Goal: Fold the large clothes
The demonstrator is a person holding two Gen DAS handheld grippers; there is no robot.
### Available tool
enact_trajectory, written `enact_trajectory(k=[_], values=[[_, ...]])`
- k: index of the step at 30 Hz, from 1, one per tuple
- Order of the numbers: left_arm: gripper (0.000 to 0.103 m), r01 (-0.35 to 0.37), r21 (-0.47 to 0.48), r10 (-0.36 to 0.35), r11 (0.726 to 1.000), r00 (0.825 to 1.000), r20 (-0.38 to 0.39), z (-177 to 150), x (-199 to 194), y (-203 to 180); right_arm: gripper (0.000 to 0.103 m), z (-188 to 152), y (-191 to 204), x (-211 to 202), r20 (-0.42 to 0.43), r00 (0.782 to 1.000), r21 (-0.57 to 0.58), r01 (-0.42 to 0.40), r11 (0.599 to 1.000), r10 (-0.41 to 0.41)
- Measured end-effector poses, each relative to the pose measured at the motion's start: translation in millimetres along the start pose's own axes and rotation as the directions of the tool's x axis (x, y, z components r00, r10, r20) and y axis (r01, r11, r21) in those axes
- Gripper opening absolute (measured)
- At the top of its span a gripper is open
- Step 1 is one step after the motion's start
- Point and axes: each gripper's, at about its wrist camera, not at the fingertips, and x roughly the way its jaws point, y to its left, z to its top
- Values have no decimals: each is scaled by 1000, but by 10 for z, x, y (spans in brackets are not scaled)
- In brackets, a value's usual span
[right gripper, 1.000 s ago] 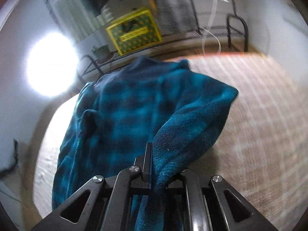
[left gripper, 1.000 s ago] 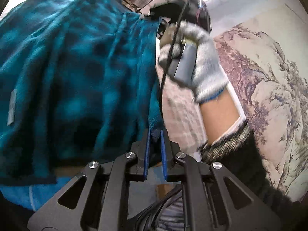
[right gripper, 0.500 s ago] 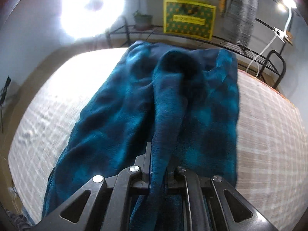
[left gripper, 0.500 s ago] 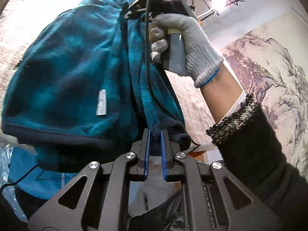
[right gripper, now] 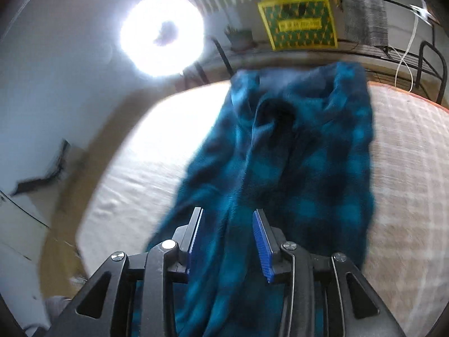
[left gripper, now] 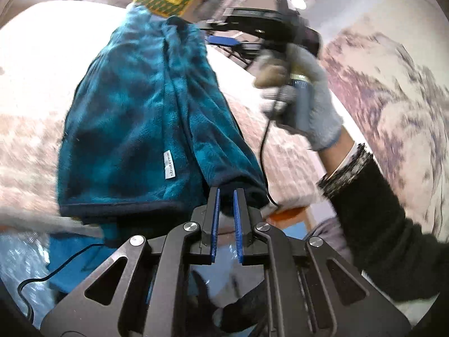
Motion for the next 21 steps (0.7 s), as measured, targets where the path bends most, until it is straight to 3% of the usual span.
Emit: enact_trajectory(k=[5,9,10,11,13,18,21], values=[[8,-75,83,74,994,997,18,13,-283,82,46,-372,-135,-883,111,994,37,-9,999,4],[9,-153,52,151,987,988,35,164,-389,355,54,-958,-303,-1202,93,993,101,58,993,-67],[15,-174,33,173,984,984,38,202,-394,426,55,-1102,-357,-1204,73,995,120,66,991,-75],[32,-190,21,189,982,981,45,229,-399,501,58,-1251,-396,-1189,49,995,138,76,987,-84],[53,-223,-3,223,975,973,59,282,-377,647,59,-1564,-478,-1110,-1,996,183,83,980,-84],[53,-249,-100,252,963,968,13,303,-175,1016,59,-2051,-558,-771,-73,995,320,-42,946,69],[53,-259,-113,259,959,966,-16,260,-49,1136,56,-2155,-457,-607,-98,990,307,-64,949,99]])
